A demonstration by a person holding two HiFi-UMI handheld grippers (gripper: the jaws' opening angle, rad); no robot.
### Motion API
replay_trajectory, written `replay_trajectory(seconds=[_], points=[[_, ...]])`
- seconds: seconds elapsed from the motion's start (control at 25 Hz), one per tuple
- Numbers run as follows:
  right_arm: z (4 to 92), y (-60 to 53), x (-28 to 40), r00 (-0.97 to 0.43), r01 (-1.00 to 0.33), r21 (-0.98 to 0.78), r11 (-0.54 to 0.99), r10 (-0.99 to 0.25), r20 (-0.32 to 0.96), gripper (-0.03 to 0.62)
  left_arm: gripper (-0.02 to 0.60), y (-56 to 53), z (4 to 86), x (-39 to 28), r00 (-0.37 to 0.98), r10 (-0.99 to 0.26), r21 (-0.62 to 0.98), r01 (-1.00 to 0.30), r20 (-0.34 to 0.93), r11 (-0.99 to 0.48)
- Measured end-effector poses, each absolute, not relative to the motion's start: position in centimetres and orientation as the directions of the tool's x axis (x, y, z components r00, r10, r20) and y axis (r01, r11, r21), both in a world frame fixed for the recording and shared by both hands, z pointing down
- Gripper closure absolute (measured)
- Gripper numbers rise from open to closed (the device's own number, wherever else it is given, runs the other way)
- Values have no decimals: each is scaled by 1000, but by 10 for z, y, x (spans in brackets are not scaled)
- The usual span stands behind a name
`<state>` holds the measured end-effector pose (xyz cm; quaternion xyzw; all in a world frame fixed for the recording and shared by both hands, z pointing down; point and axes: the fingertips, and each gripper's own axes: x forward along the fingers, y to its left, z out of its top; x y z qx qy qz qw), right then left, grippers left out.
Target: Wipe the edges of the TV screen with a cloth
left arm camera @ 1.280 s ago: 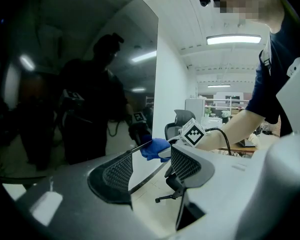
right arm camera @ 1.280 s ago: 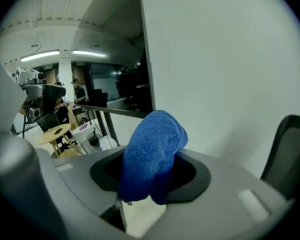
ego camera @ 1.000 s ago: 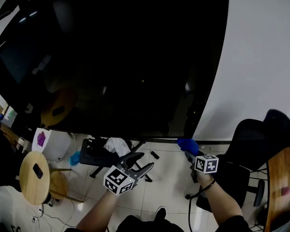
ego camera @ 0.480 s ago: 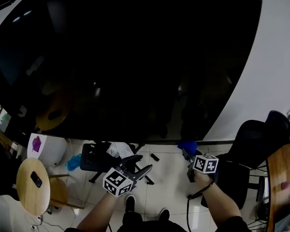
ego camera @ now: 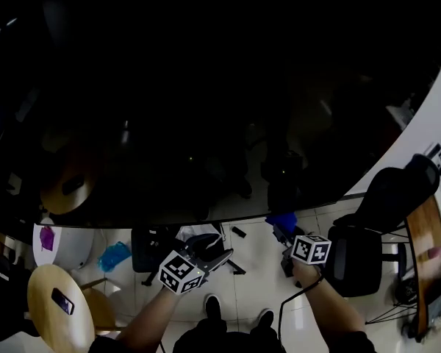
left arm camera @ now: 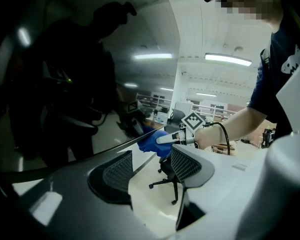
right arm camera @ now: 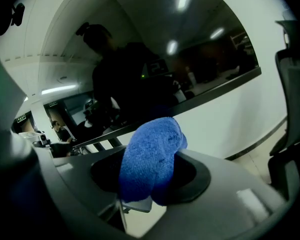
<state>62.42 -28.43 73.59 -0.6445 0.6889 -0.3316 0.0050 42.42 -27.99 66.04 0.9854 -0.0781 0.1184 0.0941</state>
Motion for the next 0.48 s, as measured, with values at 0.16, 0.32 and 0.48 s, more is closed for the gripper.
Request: replay_trajectory(seconds=[0.16,0.32,0.48], points=[[732,-290,590,-137,-884,-461,-79,-899,416,388,350,-288,664,398,961,-103,152,-146,258,-978],[731,-295,534,-173,-889,-457,-36,-897,407,388,350,-287,660,356,961,-130,152,-171,243,-973],[724,-300,489,-229,-883,-468,24,-894,386,388,350,-276,655,320,953,-167,123,-203,251,-971]])
